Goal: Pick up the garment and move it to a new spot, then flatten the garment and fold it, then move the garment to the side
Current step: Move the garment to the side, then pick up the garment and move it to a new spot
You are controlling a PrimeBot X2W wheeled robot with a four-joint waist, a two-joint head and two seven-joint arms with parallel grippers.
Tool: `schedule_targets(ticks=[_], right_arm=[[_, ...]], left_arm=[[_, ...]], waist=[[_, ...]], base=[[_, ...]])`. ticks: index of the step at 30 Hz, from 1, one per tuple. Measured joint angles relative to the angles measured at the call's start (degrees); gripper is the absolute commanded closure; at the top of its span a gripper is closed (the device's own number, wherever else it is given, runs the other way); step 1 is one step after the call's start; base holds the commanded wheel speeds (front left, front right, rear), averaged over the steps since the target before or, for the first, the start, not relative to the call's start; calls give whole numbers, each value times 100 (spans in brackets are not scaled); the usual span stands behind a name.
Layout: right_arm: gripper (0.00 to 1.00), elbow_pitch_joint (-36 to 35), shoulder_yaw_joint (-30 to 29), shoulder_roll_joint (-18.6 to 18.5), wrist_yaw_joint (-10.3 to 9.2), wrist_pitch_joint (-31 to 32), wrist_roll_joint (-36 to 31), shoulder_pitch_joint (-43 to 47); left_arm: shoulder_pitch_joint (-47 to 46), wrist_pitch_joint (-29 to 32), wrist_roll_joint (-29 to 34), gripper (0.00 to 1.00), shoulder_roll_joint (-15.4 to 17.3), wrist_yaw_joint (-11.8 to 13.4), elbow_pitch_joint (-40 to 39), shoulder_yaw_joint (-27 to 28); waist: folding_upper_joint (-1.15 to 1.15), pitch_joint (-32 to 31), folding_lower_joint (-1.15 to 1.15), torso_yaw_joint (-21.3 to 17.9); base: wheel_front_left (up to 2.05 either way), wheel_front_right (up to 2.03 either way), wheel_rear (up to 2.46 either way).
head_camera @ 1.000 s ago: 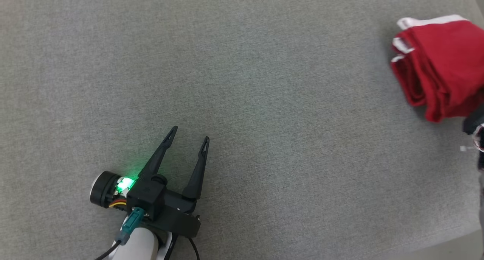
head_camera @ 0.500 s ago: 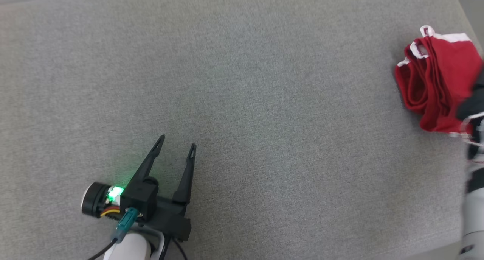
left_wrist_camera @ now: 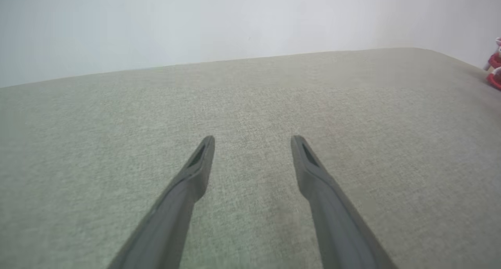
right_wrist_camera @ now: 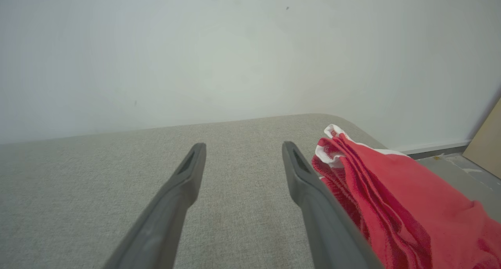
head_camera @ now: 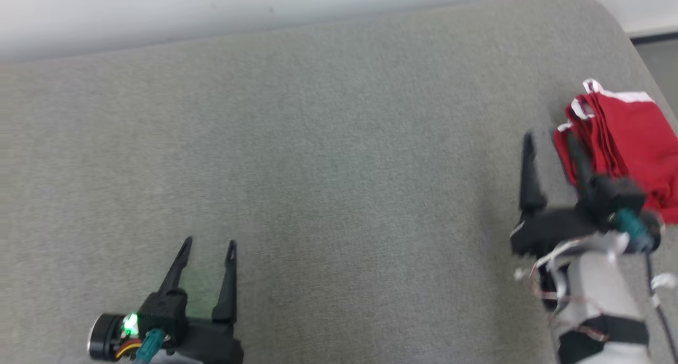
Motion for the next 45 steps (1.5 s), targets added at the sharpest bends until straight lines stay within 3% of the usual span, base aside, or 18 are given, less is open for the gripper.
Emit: schedule_targets(ticks=[15,23,45], right_arm=[[0,34,704,210,0,0,24,1412],[0,-108,894,215,0,0,560,1718],[0,-199,1140,220,0,0,598,1993]], left_arm=[[748,1,-105,0,-77,24,162,494],[924,1,-113,0,-88,13,197,623],[1204,1,-229,0,-99,94,79,793]], waist=[[0,-849,-1,471],[0,-1219,0,633],[0,-1646,0,705]], base=[[0,0,0],[0,0,0],[0,0,0]])
